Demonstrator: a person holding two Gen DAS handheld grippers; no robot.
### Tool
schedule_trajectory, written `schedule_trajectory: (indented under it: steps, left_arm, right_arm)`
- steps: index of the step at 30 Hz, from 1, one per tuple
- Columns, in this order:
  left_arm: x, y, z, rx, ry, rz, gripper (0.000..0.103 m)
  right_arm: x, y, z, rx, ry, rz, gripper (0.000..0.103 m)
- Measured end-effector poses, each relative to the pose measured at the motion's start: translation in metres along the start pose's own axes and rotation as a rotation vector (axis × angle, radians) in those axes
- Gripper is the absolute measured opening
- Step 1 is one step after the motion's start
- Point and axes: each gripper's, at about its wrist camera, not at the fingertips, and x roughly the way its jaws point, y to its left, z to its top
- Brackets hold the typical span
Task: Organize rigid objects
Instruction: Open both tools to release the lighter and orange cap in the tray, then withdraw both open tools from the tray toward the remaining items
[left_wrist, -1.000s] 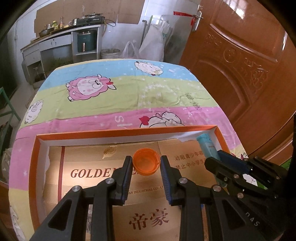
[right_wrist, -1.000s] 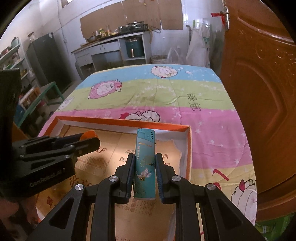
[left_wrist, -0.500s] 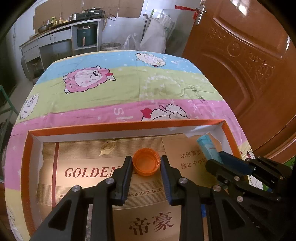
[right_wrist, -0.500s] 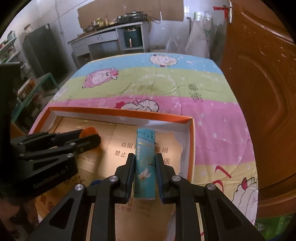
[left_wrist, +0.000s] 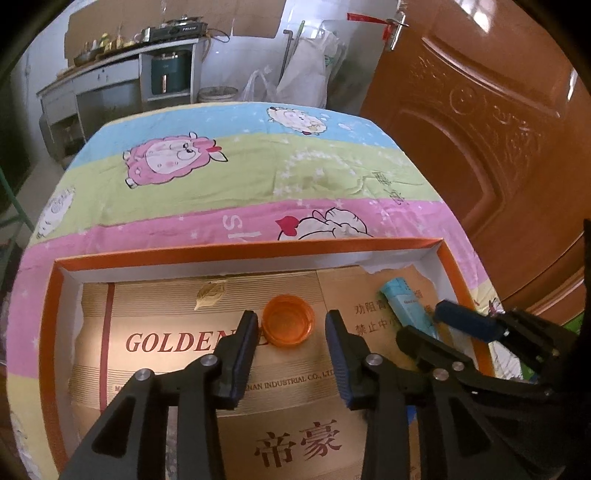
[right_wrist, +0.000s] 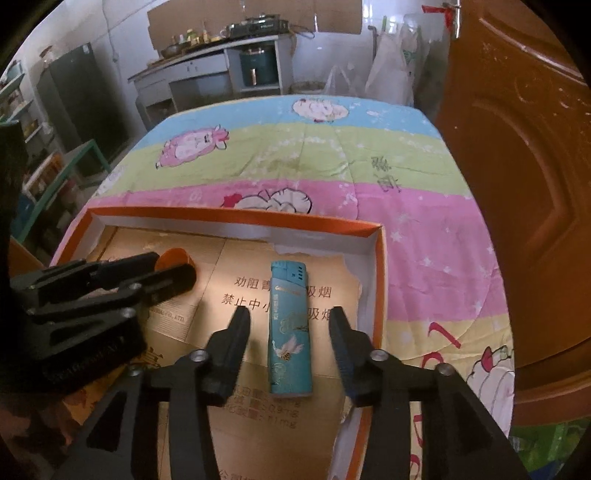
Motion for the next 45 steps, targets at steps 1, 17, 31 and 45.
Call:
schedule_trajectory:
  steps: [1,17,31,45]
  left_arm:
    - [-0.001,-0.002,0.000,0.005,-0.004,-0.001,0.038]
    - [-0.057,-0.010,-0.014,0.040,-0.114,0.039,0.042]
    - [-0.095,-0.026,-0.030,0.061,-0.150,0.005,0.042]
    - [-0.131,-0.023,-0.057,0.051,-0.171,0.038,0.042]
  right_arm:
    - [-0.001,-0.001,0.000,0.004,-0.005,-0.002,0.047]
    - [-0.040,-0.007,-0.022,0.084,-0.073,0.036,0.047]
    - [-0.076,-0.002,-0.038,0.093,-0.103,0.038,0.047]
    - [-0.113,0.007,-0.063,0.096,-0.138,0.030,0.047]
